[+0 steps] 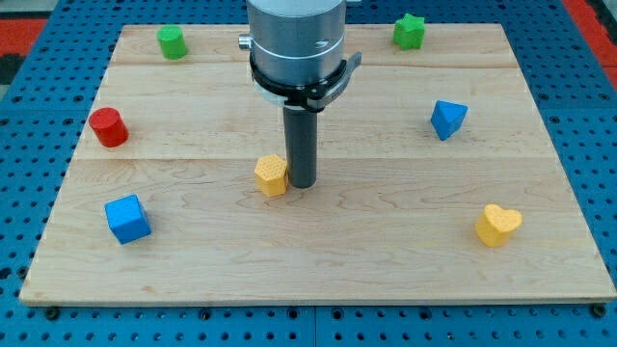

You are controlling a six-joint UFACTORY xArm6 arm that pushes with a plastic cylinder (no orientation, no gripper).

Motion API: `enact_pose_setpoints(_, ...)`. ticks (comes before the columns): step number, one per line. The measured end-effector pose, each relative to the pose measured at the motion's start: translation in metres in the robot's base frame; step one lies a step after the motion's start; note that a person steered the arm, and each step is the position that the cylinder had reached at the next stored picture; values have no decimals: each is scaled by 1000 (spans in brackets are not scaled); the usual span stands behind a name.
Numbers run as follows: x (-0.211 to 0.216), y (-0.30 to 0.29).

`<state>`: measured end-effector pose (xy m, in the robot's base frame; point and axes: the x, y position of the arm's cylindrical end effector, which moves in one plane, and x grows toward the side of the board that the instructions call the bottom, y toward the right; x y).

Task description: Push the yellow hexagon towards the bottom center

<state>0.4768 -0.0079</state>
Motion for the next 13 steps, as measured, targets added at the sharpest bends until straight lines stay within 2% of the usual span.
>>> enact_pose_setpoints(2,-20,-13)
enact_pose_setpoints(3,-20,-45)
enact_pose_setpoints(4,2,-38)
enact_pose_setpoints(5,-54,-58)
enact_pose_setpoints(6,-35,-82)
enact_pose_setpoints(7,-3,-70)
enact_pose_setpoints(8,-38,-100)
enact_pose_setpoints(9,9,-98)
enact_pose_setpoints(10,39,-80)
enact_pose_setpoints(11,43,-8)
enact_pose_setpoints(12,18,-49)
enact_pose_setpoints(13,15,-159)
